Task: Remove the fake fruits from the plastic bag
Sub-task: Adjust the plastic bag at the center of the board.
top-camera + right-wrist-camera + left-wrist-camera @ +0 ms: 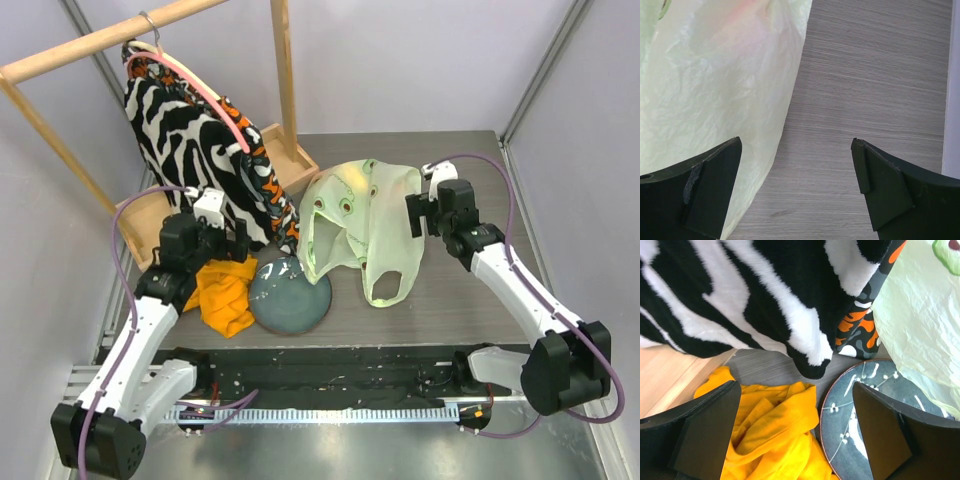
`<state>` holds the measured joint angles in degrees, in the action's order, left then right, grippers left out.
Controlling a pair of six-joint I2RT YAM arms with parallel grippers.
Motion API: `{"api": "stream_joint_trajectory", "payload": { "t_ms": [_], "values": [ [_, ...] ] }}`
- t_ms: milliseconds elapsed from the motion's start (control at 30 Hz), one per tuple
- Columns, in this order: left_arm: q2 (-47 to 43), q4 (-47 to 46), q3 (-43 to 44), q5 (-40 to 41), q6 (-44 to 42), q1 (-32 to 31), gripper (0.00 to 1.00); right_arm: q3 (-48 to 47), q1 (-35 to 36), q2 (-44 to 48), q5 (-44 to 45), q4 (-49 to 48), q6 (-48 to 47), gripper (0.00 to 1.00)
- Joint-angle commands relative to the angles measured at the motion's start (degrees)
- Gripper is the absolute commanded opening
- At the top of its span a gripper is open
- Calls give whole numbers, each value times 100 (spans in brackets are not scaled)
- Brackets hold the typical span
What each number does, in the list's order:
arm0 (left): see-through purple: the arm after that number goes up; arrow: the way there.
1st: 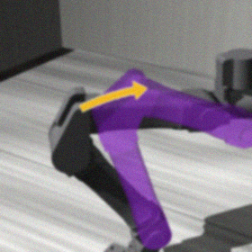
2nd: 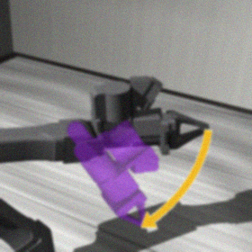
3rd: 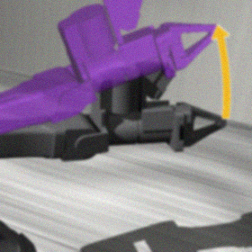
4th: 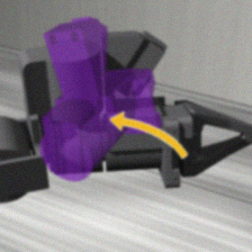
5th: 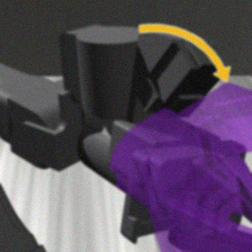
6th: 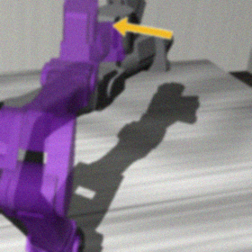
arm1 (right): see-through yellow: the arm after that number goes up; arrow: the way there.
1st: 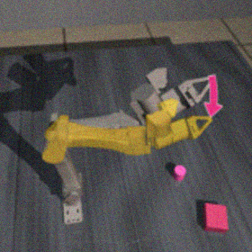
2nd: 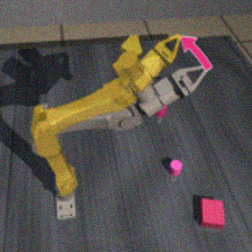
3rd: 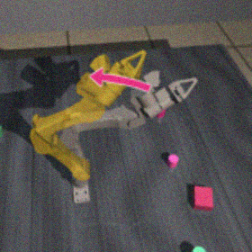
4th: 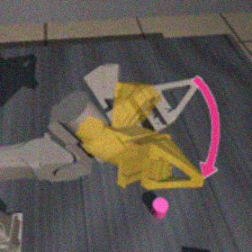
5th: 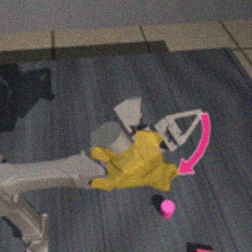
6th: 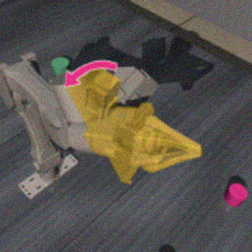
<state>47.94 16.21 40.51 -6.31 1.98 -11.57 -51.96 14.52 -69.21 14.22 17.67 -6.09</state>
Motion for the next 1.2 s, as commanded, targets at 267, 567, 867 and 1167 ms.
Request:
{"api": "stream_joint_trajectory", "payload": {
  "t_ms": [267, 567, 867, 1167],
  "values": [
    [-276, 5, 107, -520, -180, -3, 100, -735, 33, 207, -2344, 1203, -1316, 100],
    [-497, 679, -158, -562, -750, -3, 100, -218, 42, -154, -2591, 1669, -1571, 99],
    [91, 1947, 334, -2314, -2010, -134, 88, -754, 15, -1085, -1564, 1979, -710, 97],
    [-328, 2132, 1, -2295, -2114, -494, 97, -1605, -169, -1675, -1334, 2308, -262, 93]
  ]
}}
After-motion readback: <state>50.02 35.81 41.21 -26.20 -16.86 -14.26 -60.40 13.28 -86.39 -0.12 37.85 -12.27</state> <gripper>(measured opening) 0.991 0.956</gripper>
